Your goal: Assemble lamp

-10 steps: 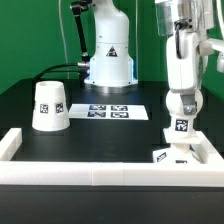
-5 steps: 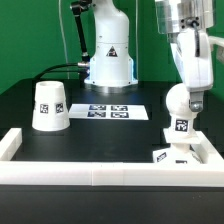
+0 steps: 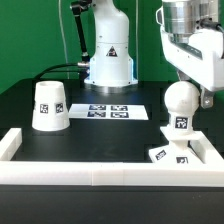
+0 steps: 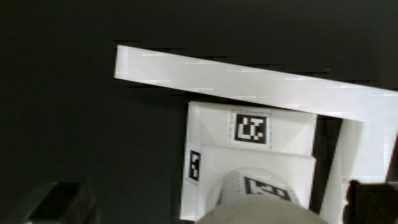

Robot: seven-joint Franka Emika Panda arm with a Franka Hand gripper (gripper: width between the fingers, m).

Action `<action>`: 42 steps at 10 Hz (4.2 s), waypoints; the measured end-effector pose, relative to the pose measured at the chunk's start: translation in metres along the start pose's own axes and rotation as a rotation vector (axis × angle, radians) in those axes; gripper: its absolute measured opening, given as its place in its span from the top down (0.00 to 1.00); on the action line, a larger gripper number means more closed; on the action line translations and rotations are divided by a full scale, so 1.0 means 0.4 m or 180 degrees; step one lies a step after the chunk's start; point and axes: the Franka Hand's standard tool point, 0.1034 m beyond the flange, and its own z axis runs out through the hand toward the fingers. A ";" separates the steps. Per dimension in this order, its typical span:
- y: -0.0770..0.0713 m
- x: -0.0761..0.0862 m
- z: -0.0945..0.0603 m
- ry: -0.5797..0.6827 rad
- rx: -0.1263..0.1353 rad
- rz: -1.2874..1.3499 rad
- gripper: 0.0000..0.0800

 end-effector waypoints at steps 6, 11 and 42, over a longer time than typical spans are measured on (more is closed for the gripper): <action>0.061 0.013 0.026 0.0096 -0.0330 -0.1101 0.13; 0.073 0.039 0.039 0.0040 -0.0273 -0.1024 0.13; 0.499 0.532 -0.013 0.0557 -0.0056 -0.2842 0.13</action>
Offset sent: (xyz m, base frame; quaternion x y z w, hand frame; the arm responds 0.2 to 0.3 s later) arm -0.0200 -0.0121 0.0034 -0.1446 0.0472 -0.3990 0.9042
